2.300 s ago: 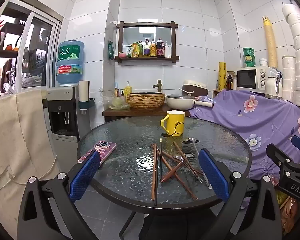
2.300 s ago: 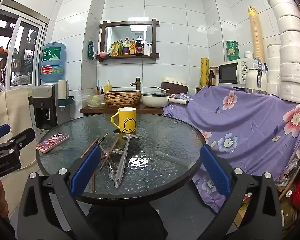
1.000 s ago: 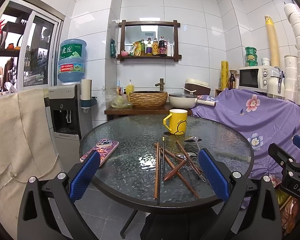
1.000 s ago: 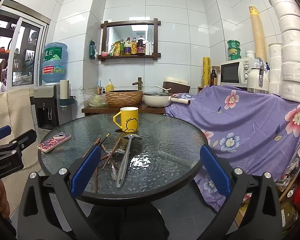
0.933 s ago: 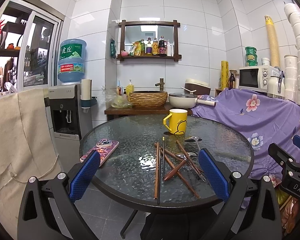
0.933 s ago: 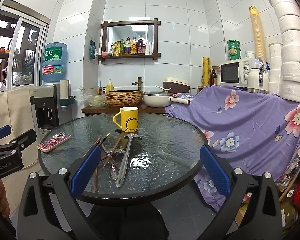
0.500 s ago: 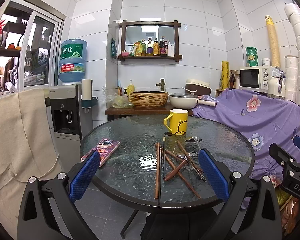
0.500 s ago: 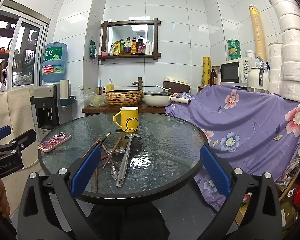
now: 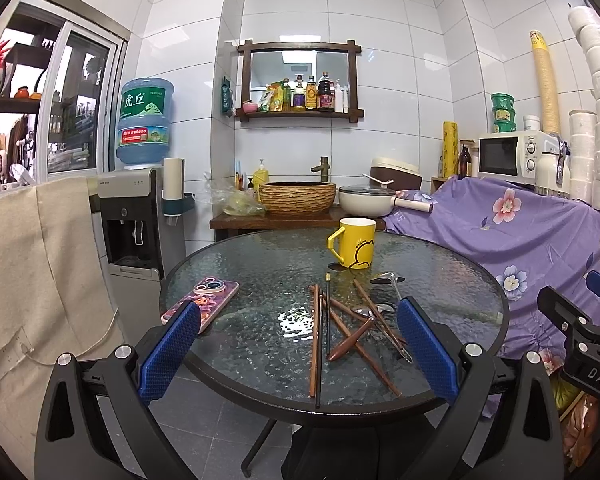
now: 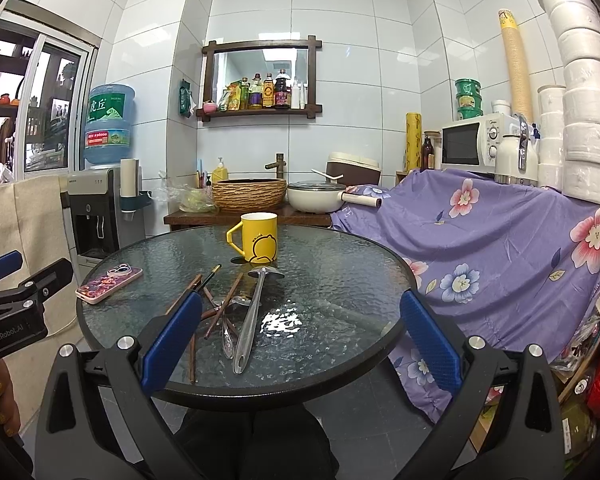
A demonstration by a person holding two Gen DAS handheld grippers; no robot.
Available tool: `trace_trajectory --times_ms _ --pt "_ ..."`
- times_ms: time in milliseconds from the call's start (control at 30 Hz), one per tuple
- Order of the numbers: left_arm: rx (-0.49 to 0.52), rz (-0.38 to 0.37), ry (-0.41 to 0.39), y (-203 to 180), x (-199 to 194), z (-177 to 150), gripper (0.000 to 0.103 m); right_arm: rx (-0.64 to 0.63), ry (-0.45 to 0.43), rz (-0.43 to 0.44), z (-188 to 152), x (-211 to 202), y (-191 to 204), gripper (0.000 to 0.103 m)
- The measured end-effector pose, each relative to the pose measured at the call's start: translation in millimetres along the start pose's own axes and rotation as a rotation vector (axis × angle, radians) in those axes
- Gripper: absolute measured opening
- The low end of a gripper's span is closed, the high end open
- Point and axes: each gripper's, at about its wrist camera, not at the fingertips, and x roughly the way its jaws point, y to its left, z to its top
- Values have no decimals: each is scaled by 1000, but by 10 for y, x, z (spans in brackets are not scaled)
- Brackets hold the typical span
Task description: Organize utensils
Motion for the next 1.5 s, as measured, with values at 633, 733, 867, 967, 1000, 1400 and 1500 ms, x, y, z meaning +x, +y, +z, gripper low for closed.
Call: trace_trajectory --times_ms 633,733,867,967,1000,1400,1500 --pt "-1 0 1 13 -1 6 97 0 1 1 -3 -2 20 98" --pt "0 0 1 8 1 3 97 -1 1 1 -3 1 23 98" --pt "1 -2 2 16 -5 1 97 1 3 4 -6 2 23 98" --pt "0 -3 3 14 2 -9 97 0 7 4 -14 11 47 98" --pt "0 -6 4 15 5 -15 97 1 8 5 -19 18 52 98" --pt "2 -74 93 27 199 -65 97 33 83 49 -76 193 6 98" --pt "-14 -96 135 59 322 -138 97 30 142 68 -116 345 19 98"
